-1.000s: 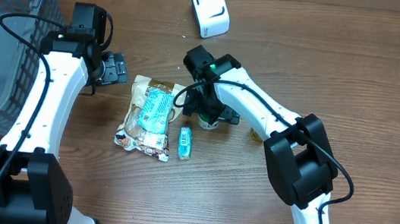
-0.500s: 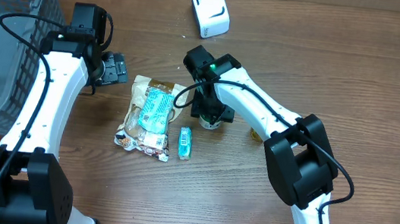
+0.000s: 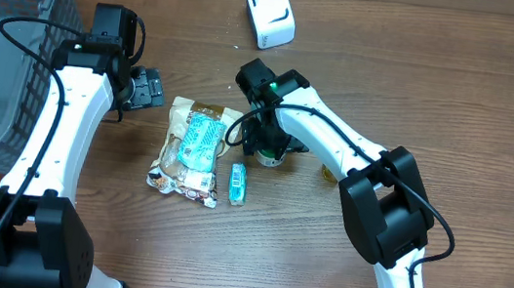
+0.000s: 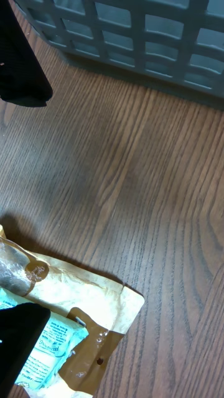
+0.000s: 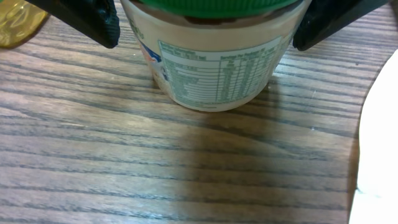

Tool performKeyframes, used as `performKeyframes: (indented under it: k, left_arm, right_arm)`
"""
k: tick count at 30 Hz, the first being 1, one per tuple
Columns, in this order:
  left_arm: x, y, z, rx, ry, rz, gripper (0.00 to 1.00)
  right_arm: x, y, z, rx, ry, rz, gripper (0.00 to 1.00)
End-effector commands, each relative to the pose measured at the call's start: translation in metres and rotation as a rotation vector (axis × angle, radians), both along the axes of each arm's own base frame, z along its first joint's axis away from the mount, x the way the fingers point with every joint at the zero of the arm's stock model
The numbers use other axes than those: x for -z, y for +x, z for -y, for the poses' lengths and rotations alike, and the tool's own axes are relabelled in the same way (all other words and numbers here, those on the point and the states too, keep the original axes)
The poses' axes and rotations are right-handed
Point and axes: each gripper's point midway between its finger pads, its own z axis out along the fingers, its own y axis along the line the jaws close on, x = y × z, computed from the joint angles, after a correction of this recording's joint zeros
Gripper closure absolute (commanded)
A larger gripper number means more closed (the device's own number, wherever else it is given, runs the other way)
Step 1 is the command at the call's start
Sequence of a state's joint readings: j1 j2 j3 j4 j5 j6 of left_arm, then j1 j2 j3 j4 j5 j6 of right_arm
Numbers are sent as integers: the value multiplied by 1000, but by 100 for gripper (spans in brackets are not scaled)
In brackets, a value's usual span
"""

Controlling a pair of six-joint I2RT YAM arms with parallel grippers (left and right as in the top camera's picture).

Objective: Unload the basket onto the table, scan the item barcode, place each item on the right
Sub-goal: 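Lift the green canister upward with the right gripper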

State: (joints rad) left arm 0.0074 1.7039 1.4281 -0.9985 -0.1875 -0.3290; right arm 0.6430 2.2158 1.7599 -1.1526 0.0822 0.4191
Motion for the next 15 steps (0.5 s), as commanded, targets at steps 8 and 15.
performKeyframes:
  k: [8, 15]
  left_arm:
    - [-7, 4, 0, 18, 8, 19, 0]
    - [-7, 4, 0, 18, 8, 19, 1]
  right_arm:
    - [5, -4, 3, 83, -15, -11, 28]
    - [-3, -1, 2, 108, -10, -6, 44]
